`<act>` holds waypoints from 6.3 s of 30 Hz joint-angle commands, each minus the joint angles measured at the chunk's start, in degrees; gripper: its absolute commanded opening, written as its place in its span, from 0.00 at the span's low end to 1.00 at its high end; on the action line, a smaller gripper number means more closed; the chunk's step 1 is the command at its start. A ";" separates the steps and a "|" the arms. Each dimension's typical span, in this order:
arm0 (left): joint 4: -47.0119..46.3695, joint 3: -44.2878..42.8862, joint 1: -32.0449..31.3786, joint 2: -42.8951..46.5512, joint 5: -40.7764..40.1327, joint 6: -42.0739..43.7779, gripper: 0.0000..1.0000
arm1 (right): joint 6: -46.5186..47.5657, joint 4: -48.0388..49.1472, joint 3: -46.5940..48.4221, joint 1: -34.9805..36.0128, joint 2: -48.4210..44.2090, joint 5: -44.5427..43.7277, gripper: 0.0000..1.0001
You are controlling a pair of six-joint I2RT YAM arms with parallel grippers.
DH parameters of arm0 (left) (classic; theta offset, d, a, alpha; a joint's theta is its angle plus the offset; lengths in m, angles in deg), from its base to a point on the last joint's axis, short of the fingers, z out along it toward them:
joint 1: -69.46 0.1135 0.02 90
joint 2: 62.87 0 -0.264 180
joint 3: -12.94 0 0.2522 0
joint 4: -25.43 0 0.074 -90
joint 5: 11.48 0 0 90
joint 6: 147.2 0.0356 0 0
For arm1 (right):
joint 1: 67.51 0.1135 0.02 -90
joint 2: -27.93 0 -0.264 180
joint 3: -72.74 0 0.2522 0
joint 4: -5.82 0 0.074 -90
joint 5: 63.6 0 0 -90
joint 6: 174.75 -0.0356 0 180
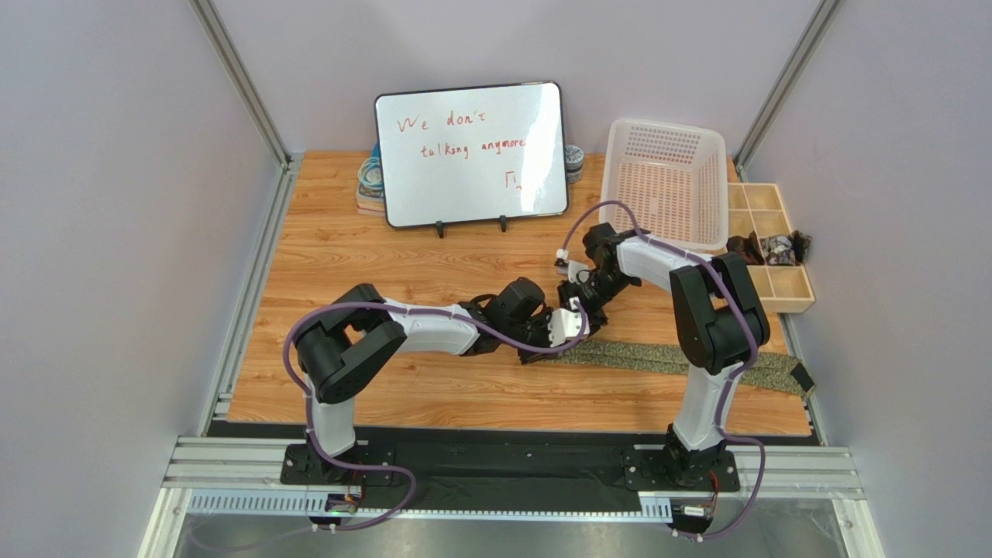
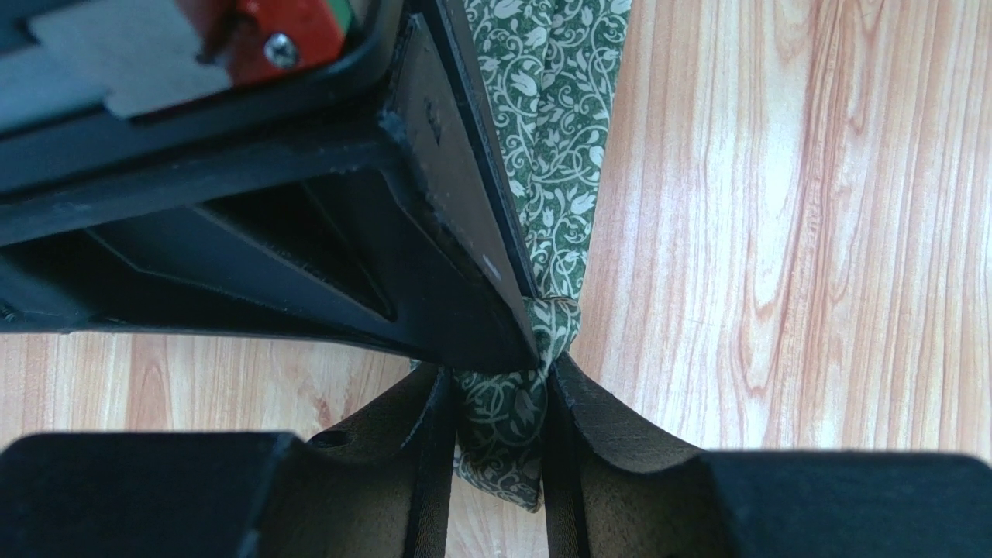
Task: Roll the ties
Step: Roll the tie at the center of the board.
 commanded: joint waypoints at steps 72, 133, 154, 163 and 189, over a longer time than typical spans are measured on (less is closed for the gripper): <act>11.71 0.17 1.15 2.43 -0.70 1.24 0.33 | 4.32 3.15 2.00 -3.69 5.92 -12.72 0.00; 6.35 3.24 4.93 2.61 4.23 3.78 0.28 | -5.87 9.94 2.44 -1.22 9.63 -1.57 0.12; 9.07 2.81 4.93 1.55 2.47 4.84 0.22 | -8.42 5.27 5.08 1.23 2.76 5.20 0.38; 8.63 2.98 4.93 1.02 2.73 4.14 0.22 | -9.47 5.79 3.93 3.34 1.53 3.55 0.48; 8.55 4.39 5.01 2.52 1.50 1.94 0.25 | -10.62 8.61 -0.11 1.42 2.24 -5.85 0.00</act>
